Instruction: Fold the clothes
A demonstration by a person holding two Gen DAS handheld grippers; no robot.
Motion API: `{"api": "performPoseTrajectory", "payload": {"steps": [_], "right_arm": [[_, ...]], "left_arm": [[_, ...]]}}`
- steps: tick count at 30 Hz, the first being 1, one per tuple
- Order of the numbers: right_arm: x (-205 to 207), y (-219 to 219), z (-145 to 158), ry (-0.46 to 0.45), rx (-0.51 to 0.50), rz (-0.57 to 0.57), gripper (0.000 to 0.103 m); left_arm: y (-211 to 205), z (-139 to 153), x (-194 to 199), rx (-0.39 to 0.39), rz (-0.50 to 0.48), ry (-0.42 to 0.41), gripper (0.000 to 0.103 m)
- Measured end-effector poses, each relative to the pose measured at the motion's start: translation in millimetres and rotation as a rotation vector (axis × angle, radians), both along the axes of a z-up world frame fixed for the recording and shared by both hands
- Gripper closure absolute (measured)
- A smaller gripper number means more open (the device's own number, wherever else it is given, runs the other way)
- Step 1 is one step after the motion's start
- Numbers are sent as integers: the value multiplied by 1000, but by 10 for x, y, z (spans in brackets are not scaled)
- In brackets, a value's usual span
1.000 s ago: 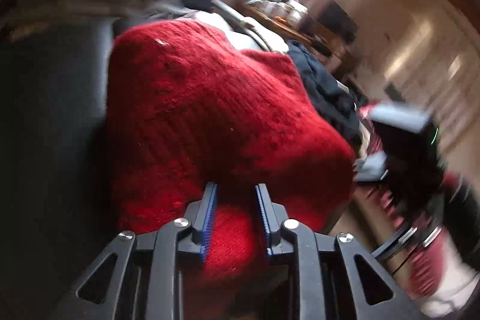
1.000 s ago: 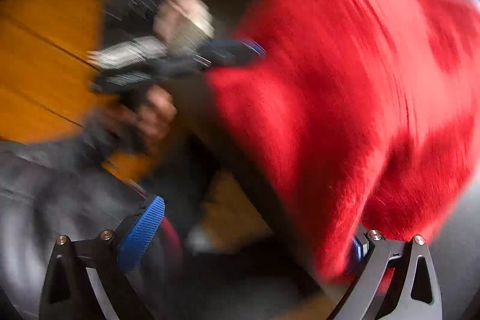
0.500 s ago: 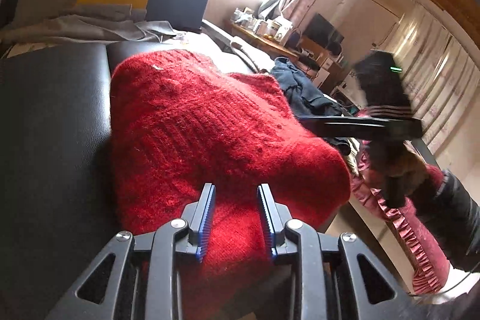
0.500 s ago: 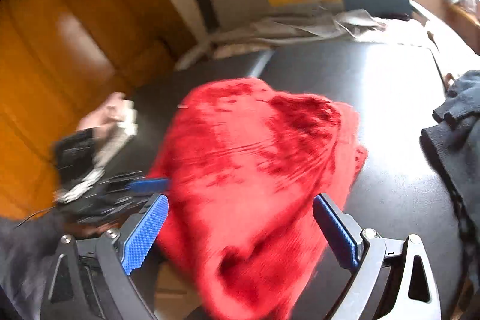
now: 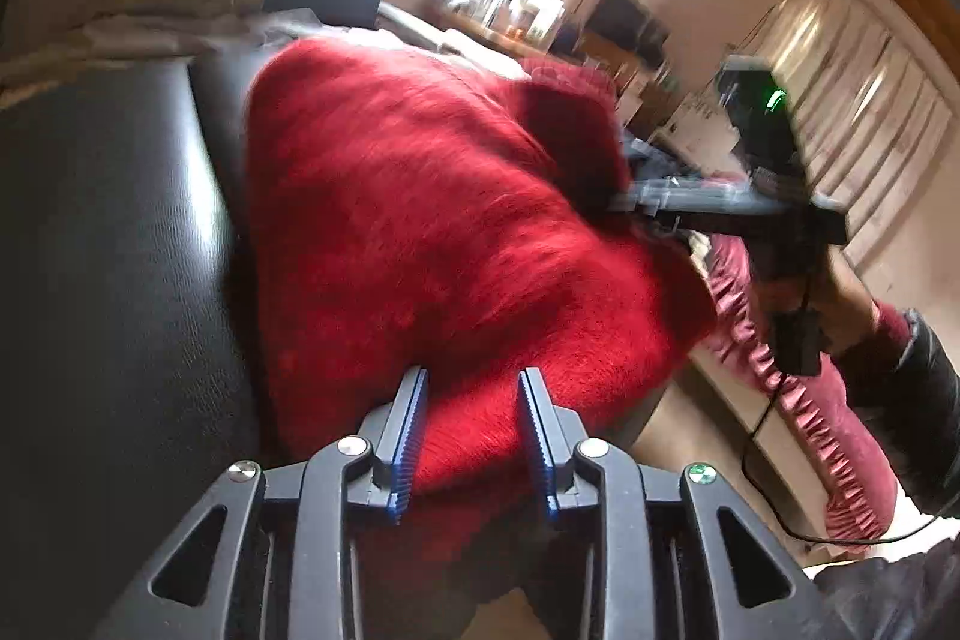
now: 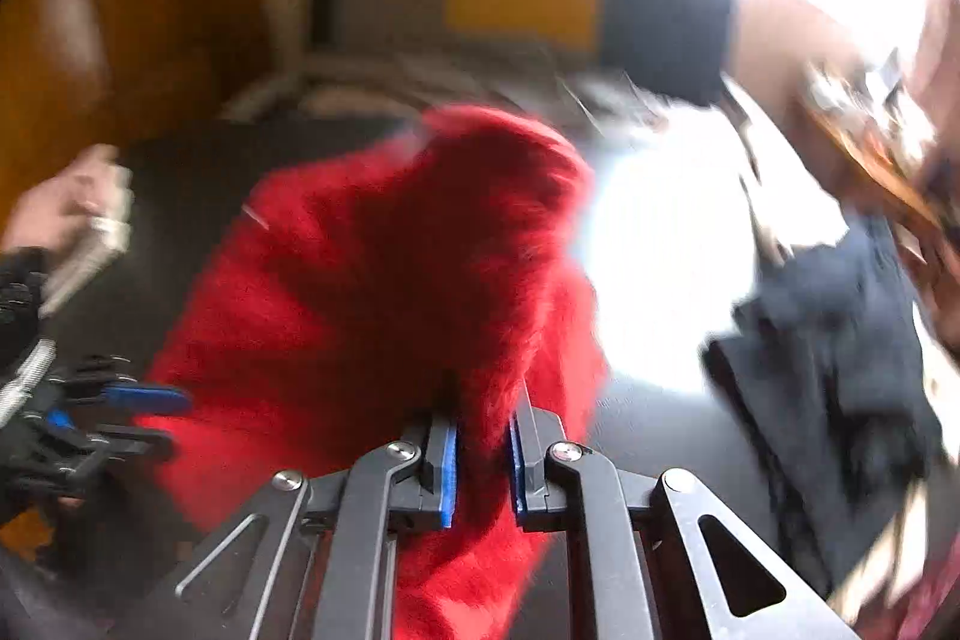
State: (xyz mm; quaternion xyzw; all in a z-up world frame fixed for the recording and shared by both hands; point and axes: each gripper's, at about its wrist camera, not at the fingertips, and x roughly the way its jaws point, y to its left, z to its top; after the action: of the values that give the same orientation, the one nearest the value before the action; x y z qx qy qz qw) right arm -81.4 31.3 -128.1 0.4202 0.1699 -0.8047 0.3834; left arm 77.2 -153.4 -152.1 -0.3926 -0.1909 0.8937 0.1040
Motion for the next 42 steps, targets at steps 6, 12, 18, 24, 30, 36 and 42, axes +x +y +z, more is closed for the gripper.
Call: {"api": "performPoseTrajectory", "payload": {"steps": [6, 12, 18, 24, 30, 36, 42], "right_arm": [[-222, 365, -418, -188, -172, -131, 84], [-87, 354, -81, 5, -166, -96, 68], [122, -4, 234, 162, -168, 158, 38], [112, 65, -409, 51, -57, 202, 26], [168, 588, -705, 131, -199, 140, 23], [-9, 556, -734, 134, -215, 145, 19], [22, 331, -697, 81, -216, 129, 13]], "left_arm": [[-210, 400, -69, 66, 66, 138, 71], [-481, 661, -652, -29, 111, 175, 69], [-514, 500, -1164, -80, 71, 99, 69], [-274, 301, -1481, -129, 15, 20, 69], [160, 108, -1680, -330, 22, -8, 70], [84, 89, -1666, -289, 59, 2, 70], [99, 335, -1520, -305, 90, 33, 68]]}}
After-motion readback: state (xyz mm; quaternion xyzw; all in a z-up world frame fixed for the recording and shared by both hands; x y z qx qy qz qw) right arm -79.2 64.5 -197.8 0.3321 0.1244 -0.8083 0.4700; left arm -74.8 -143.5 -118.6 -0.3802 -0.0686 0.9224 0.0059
